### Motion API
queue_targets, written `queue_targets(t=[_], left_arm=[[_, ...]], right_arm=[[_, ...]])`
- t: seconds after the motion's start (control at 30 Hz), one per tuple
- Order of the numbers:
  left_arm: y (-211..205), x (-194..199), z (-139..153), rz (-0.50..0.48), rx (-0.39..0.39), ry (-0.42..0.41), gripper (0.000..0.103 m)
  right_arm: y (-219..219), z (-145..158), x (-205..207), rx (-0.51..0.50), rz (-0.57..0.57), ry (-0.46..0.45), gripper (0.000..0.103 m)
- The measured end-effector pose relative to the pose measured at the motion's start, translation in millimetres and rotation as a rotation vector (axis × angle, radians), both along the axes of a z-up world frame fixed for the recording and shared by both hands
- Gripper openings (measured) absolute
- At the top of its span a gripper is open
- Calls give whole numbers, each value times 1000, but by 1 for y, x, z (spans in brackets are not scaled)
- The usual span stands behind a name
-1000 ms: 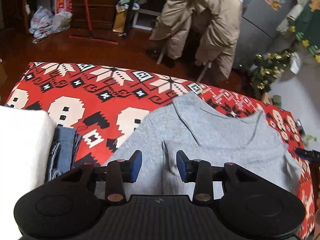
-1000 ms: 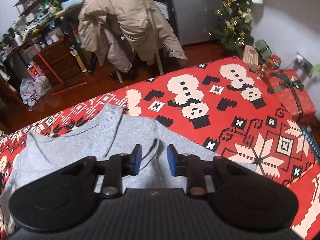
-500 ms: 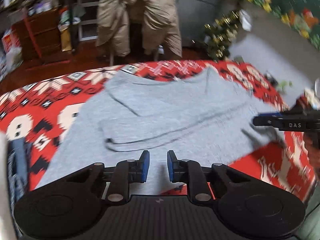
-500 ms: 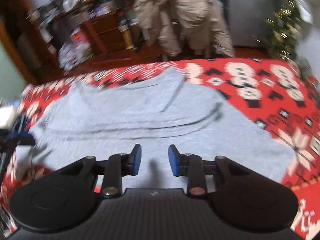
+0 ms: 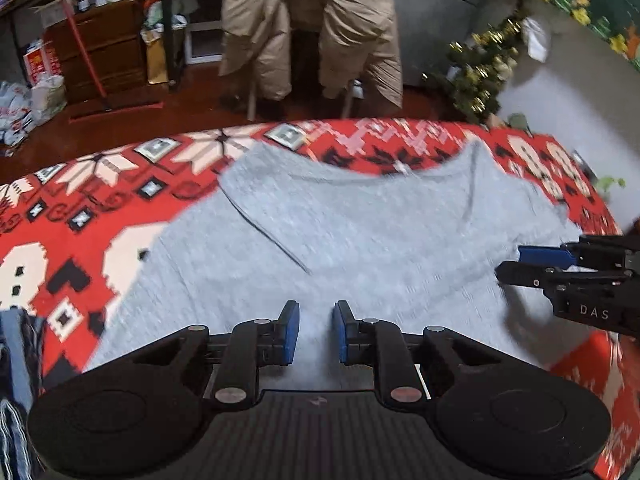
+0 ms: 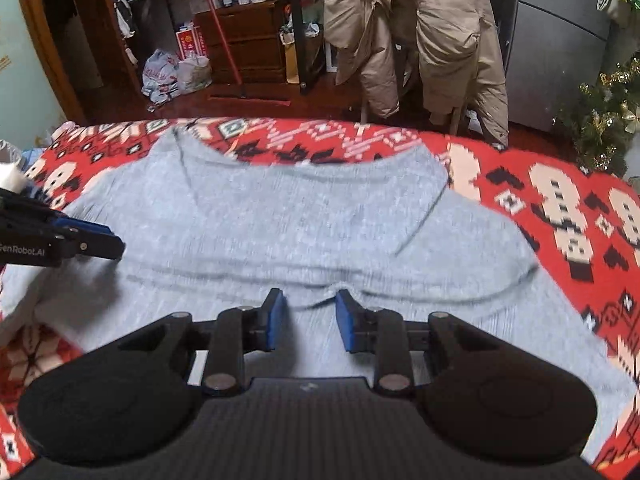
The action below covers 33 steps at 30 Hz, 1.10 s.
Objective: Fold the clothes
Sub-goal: 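Open both grippers and smooth the folded shirt's edge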
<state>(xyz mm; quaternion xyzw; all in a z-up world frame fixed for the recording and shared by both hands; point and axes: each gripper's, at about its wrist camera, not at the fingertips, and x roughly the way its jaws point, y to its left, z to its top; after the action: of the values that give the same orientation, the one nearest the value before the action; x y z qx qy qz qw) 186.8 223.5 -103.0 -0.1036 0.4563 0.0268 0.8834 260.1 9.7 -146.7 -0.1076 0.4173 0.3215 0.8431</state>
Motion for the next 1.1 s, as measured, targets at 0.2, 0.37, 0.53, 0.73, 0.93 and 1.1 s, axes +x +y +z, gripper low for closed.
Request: queue_targets(t=[0.2, 0.37, 0.53, 0.73, 0.93, 1.1], left_arm=[[13, -7, 18, 12, -65, -53, 17], [-2, -30, 8, -86, 3, -14, 16], [-2, -43, -11, -103, 30, 23, 11], [1, -31, -10, -99, 45, 18, 9], [13, -10, -6, -48, 53, -4, 9], [26, 7, 4, 10, 43, -37, 9]], right_arm=[[8, 15, 30, 42, -63, -25, 32], [4, 25, 22, 75, -36, -18, 33], [13, 13, -19, 10, 96, -20, 30], [38, -5, -30, -37, 127, -15, 18], [58, -4, -6, -16, 96, -24, 18], [72, 1, 17, 8, 57, -36, 18]])
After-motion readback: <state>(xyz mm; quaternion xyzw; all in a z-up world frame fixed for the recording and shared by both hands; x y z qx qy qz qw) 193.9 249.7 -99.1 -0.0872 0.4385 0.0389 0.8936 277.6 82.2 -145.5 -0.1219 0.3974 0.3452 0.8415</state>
